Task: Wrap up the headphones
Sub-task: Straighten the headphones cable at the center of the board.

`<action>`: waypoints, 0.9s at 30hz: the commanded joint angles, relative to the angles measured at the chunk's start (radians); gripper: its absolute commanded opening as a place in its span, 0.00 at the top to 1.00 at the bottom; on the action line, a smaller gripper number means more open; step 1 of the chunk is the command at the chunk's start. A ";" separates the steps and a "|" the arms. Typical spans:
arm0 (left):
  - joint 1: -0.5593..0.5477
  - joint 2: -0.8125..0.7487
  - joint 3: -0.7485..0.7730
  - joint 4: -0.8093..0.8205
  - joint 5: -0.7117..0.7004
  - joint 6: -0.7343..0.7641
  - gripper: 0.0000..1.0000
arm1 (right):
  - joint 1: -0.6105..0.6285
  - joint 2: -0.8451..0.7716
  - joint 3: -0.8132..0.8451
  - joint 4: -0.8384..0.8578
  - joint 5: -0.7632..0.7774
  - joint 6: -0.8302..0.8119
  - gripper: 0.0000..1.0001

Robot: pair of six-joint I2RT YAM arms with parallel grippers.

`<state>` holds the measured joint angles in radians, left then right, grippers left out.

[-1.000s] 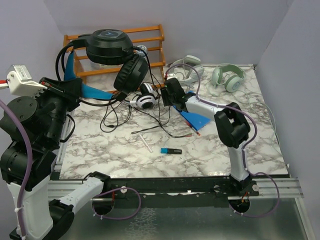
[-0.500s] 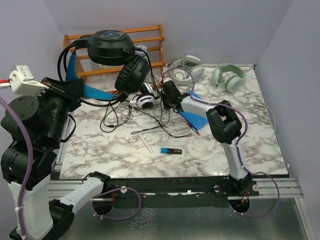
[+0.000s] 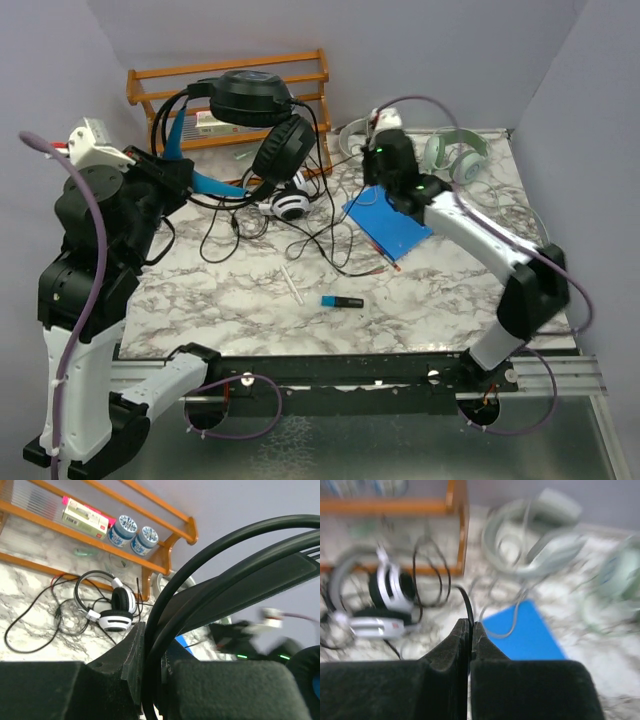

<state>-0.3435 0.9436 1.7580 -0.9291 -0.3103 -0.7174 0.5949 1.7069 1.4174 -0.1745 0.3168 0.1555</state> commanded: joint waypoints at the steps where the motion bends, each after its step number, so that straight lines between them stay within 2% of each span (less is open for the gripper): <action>1: -0.003 0.012 -0.026 0.108 0.043 -0.049 1.00 | -0.055 -0.267 -0.004 0.006 0.148 -0.064 0.99; 5: -0.003 0.023 -0.025 0.131 0.045 -0.051 1.00 | -0.072 -0.416 0.023 -0.051 0.281 -0.082 0.99; 9: -0.003 0.048 0.006 0.140 0.054 -0.047 1.00 | -0.078 -0.573 -0.019 0.000 0.459 -0.100 0.99; 13: -0.003 0.063 0.046 0.149 0.046 -0.030 1.00 | -0.081 -0.654 -0.023 -0.002 0.560 -0.099 0.99; 17: -0.003 0.082 0.110 0.148 0.040 -0.004 1.00 | -0.081 -0.728 -0.029 -0.004 0.605 -0.096 0.99; 19: -0.003 0.088 0.133 0.148 0.043 -0.003 1.00 | -0.080 -0.770 -0.059 0.068 0.567 -0.185 0.99; 23: -0.003 0.106 0.134 0.150 0.085 -0.014 1.00 | -0.078 -0.761 -0.016 -0.106 0.572 -0.146 0.99; 27: -0.003 0.134 0.111 0.151 0.175 -0.020 1.00 | -0.080 -0.821 -0.101 -0.195 0.559 -0.071 0.97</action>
<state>-0.3435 1.0512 1.8660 -0.8528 -0.2470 -0.7067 0.5167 0.9226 1.3819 -0.2295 0.8623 0.0269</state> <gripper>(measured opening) 0.160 0.026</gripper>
